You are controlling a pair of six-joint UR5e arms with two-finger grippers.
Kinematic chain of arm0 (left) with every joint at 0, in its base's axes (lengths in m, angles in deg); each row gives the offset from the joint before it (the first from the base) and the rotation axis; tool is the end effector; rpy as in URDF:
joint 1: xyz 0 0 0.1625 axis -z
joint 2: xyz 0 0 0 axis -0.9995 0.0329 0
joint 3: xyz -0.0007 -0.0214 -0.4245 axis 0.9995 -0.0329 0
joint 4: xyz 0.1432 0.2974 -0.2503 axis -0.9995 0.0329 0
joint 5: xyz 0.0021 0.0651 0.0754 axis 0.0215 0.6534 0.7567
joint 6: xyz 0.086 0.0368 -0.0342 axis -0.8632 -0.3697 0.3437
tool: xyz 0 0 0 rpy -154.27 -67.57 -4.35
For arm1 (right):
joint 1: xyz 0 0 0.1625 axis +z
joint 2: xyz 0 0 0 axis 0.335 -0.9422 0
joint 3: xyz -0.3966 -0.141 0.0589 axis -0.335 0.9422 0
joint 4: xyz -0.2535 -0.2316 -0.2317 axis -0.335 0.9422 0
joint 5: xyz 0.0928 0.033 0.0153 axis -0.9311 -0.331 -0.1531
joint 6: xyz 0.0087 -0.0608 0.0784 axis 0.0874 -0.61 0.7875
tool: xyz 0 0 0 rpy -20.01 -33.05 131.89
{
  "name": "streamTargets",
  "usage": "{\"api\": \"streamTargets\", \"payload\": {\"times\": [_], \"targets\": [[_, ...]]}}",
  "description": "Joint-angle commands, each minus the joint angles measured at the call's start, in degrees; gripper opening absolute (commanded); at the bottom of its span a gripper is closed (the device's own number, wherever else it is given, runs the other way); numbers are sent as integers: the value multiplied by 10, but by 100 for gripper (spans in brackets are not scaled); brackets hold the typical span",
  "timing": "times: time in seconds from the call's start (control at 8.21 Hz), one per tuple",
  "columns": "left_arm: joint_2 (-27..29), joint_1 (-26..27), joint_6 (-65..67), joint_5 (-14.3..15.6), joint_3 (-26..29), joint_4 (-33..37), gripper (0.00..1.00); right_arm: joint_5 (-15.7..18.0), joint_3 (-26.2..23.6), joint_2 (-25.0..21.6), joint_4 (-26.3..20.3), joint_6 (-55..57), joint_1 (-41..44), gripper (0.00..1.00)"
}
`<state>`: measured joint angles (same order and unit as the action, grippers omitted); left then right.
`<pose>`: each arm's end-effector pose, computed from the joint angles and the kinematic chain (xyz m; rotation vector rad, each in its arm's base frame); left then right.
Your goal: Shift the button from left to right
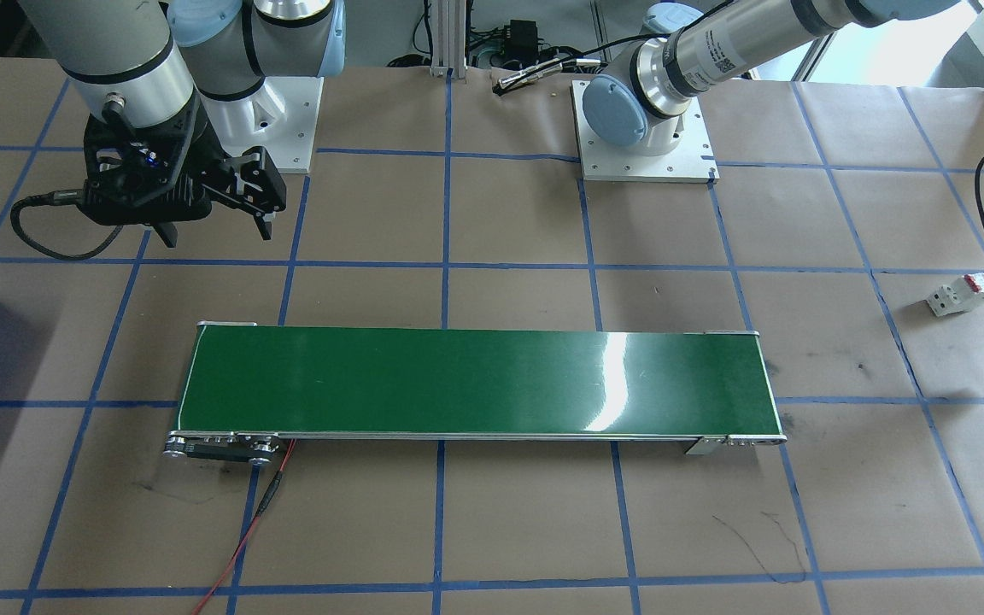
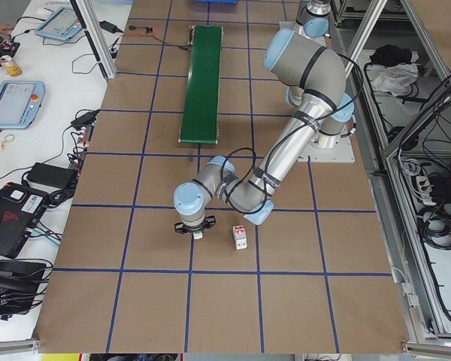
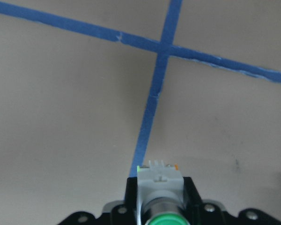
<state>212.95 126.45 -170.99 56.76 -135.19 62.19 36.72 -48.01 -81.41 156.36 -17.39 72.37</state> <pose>0.4596 -0.5368 0.2226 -1.9168 -2.4631 0.0411 0.1509 -0.4928 0.4703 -0.1635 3.1299 -0.0265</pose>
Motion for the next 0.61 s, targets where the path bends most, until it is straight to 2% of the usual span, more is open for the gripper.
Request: {"api": "streamTargets", "payload": {"times": [0.0,0.12,0.24,0.37,0.49], "targets": [[-52,-1,53,-103,14,82,0,-1,0,0,0,1,0,100],[-87,8,98,-139,13,130,0,-1,0,0,1,1,1,100],[-128,30,176,-140,8,149,0,-1,0,0,1,1,1,100],[-172,77,226,-137,6,156,0,-1,0,0,0,1,1,100],[-192,113,310,-137,-20,201,0,-1,0,0,1,1,0,100]]}}
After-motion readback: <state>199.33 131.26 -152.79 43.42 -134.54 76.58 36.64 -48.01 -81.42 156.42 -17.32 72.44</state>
